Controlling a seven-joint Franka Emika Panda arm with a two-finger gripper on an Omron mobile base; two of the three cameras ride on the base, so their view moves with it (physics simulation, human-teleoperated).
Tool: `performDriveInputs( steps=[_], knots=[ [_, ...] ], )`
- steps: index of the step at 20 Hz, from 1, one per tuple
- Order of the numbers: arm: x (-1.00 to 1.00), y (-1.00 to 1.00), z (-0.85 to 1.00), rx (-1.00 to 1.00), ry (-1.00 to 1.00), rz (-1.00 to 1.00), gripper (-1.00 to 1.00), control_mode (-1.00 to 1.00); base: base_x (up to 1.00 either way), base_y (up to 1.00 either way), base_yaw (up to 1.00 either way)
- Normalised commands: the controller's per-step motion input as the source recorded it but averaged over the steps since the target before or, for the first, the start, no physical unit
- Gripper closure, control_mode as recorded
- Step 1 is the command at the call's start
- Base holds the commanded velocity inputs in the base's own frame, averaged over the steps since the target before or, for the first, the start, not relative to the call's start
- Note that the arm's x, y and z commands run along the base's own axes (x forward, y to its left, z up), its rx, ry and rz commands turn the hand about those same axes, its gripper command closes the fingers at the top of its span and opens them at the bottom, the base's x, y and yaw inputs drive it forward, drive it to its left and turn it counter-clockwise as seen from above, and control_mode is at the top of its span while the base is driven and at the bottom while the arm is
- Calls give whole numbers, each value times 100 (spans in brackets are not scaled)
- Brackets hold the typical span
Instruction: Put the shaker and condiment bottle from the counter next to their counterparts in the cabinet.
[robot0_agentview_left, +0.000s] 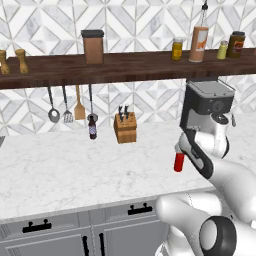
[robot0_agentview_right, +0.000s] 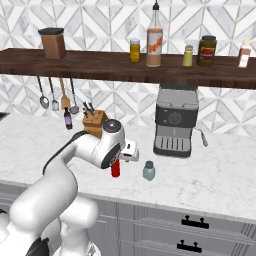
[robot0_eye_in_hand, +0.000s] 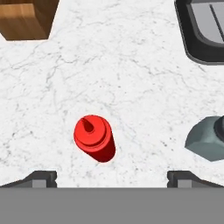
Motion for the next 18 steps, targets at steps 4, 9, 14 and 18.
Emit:
performDriveInputs(
  steps=[4,9,14,18],
  knots=[
    [0,-45,19,5,0,0,-100,-100,0,0,0],
    [0,-39,9,2,1,0,-100,-100,0,0,0],
    [-4,-16,-2,0,1,-1,-100,-100,0,0,0],
    [0,-57,-12,-3,1,-6,-100,-100,0,0,0]
  ],
)
